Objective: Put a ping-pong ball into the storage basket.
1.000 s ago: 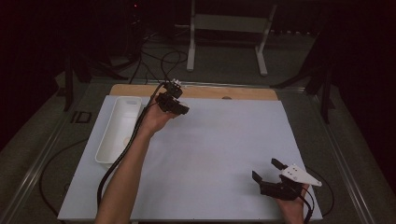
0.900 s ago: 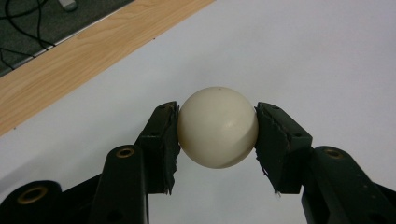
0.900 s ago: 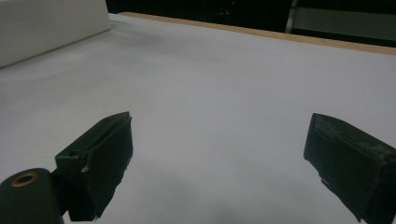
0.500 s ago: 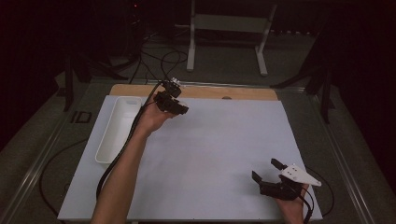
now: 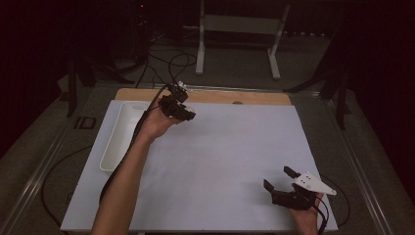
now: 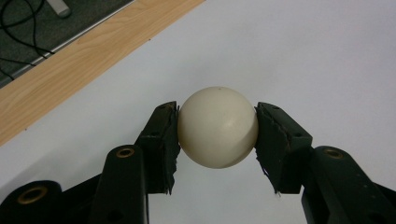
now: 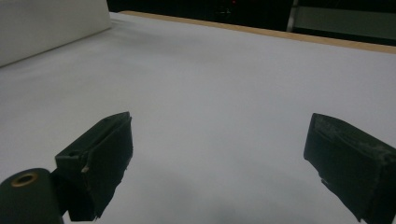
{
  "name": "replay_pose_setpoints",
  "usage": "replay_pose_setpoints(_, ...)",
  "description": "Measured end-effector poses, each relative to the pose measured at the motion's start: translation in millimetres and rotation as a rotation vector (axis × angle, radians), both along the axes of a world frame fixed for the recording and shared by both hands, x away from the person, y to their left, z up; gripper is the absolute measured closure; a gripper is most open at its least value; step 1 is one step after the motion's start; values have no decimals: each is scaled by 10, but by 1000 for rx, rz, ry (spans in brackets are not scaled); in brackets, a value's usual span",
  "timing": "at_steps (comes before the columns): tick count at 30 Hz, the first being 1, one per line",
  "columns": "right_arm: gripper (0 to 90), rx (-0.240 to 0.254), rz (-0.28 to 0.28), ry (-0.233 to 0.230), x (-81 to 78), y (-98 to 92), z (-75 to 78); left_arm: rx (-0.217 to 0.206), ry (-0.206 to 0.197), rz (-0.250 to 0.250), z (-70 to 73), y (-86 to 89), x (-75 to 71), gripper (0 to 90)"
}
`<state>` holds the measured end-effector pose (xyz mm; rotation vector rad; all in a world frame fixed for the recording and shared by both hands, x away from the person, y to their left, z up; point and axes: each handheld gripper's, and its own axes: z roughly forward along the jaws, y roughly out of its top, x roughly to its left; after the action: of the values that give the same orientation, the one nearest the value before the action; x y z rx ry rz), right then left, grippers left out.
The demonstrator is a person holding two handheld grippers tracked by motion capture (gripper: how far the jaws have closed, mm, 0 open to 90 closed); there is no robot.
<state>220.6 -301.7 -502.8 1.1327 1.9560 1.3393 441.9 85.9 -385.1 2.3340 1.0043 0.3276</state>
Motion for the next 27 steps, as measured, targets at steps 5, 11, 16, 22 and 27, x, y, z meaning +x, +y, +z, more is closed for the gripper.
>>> replay_pose_setpoints(5, 76, 1, 0, 0, 1, 1, -1, 2, -3, -6, 21, 24, -21, 512)
replay_pose_setpoints(11, 76, 1, -1, -2, 0, -2, 0, 7, -8, -14, 43, 54, -49, 513)
replay_pose_setpoints(16, 76, 3, -3, -1, 0, -2, 0, 6, -16, -16, 81, 85, -76, 512)
replay_pose_setpoints(22, 76, 3, -2, -2, 0, -2, 0, 7, -22, -14, 102, 115, -104, 512)
replay_pose_setpoints(27, 76, 3, -4, -1, 0, -2, -1, 15, -26, -11, 112, 131, -125, 512)
